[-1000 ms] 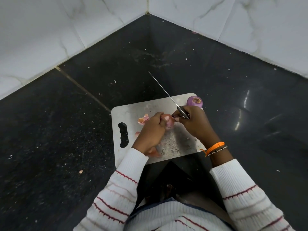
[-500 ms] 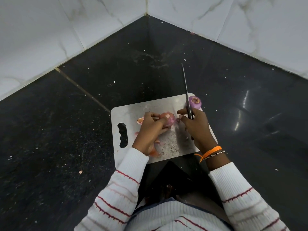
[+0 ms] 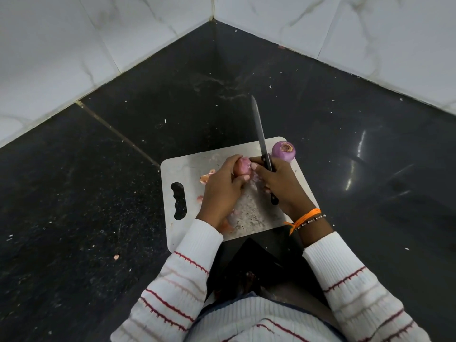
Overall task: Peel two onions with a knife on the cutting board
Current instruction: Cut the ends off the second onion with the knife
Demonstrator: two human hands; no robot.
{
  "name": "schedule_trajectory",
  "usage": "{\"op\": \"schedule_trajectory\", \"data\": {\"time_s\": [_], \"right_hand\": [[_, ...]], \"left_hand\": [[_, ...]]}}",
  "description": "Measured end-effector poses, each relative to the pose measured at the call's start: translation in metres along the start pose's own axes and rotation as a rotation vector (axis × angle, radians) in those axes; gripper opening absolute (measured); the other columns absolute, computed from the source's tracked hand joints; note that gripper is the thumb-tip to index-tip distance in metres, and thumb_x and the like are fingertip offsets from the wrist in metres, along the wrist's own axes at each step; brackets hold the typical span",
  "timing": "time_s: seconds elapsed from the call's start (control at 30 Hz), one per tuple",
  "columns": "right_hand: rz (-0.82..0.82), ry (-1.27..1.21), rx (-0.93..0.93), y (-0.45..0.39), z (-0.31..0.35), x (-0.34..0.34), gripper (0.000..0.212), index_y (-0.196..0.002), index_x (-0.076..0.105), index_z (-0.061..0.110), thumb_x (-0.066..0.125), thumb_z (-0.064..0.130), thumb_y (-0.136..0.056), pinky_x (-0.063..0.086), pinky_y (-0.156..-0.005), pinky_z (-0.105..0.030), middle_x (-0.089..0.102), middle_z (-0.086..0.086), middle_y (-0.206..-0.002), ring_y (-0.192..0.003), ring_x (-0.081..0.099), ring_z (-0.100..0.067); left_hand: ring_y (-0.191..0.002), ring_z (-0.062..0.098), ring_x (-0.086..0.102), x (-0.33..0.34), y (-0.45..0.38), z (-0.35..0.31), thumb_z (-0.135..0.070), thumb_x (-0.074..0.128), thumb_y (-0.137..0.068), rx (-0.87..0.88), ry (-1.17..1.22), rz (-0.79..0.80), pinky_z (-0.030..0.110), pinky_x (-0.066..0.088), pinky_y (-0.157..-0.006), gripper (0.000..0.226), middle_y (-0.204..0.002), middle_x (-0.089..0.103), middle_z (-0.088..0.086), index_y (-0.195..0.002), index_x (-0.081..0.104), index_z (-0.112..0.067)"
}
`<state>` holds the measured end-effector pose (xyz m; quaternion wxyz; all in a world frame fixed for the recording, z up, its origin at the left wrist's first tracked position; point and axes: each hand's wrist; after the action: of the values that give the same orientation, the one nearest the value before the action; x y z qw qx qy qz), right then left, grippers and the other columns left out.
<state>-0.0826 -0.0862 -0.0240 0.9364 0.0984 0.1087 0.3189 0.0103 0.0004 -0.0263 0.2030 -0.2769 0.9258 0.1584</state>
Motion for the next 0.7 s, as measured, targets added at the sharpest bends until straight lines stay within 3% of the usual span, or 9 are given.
{"op": "schedule_trajectory", "data": {"time_s": [0.07, 0.17, 0.27, 0.4, 0.7], "right_hand": [[-0.003, 0.074, 0.028, -0.002, 0.0, -0.002, 0.016, -0.1, 0.063, 0.012, 0.05, 0.018, -0.096, 0.039, -0.047, -0.016, 0.056, 0.003, -0.069, -0.055, 0.046, -0.005], [-0.068, 0.213, 0.054, 0.0, -0.002, -0.005, 0.027, -0.085, 0.058, 0.016, 0.039, 0.03, -0.099, 0.038, -0.062, -0.024, 0.054, 0.004, -0.072, -0.064, 0.046, -0.008], [-0.005, 0.228, 0.119, 0.011, -0.004, -0.006, 0.039, -0.079, 0.057, 0.014, 0.032, 0.037, -0.1, 0.034, -0.057, -0.026, 0.048, -0.001, -0.067, -0.059, 0.043, -0.013], [0.057, 0.221, 0.214, 0.025, -0.008, -0.001, 0.04, -0.072, 0.052, 0.017, 0.032, 0.039, -0.1, 0.032, -0.056, -0.025, 0.048, 0.001, -0.067, -0.06, 0.041, -0.012], [0.045, 0.28, 0.179, 0.03, -0.01, 0.007, 0.04, -0.066, 0.04, 0.018, 0.03, 0.034, -0.101, 0.032, -0.06, -0.029, 0.044, 0.0, -0.067, -0.06, 0.038, -0.013]], "left_hand": [[-0.114, 0.019, 0.055, 0.005, -0.001, 0.002, -0.018, 0.053, -0.096, 0.016, -0.087, -0.06, 0.024, 0.041, -0.094, 0.04, -0.128, 0.058, 0.0, -0.134, 0.045, -0.025], [-0.118, 0.02, 0.049, 0.011, -0.005, 0.006, -0.019, 0.055, -0.095, -0.01, -0.126, -0.135, 0.025, 0.038, -0.097, 0.039, -0.133, 0.045, 0.003, -0.132, 0.046, -0.024], [-0.12, 0.019, 0.045, 0.011, -0.009, 0.007, -0.017, 0.059, -0.092, -0.02, -0.123, -0.171, 0.021, 0.035, -0.101, 0.038, -0.134, 0.036, 0.003, -0.129, 0.051, -0.017], [-0.127, 0.02, 0.043, 0.014, -0.008, 0.002, -0.013, 0.057, -0.093, -0.003, -0.163, -0.173, 0.03, 0.037, -0.105, 0.045, -0.14, 0.041, 0.004, -0.136, 0.044, -0.017], [-0.112, 0.018, 0.052, 0.014, -0.01, 0.003, -0.015, 0.06, -0.091, 0.031, -0.129, -0.256, 0.022, 0.04, -0.095, 0.03, -0.126, 0.053, 0.004, -0.12, 0.053, -0.016]]}}
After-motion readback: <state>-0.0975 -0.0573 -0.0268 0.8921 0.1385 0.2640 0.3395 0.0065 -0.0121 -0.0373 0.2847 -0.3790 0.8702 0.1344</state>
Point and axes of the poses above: each hand's wrist, its own y-axis away from the middle knuckle, its own x-axis out of the palm, z = x × y
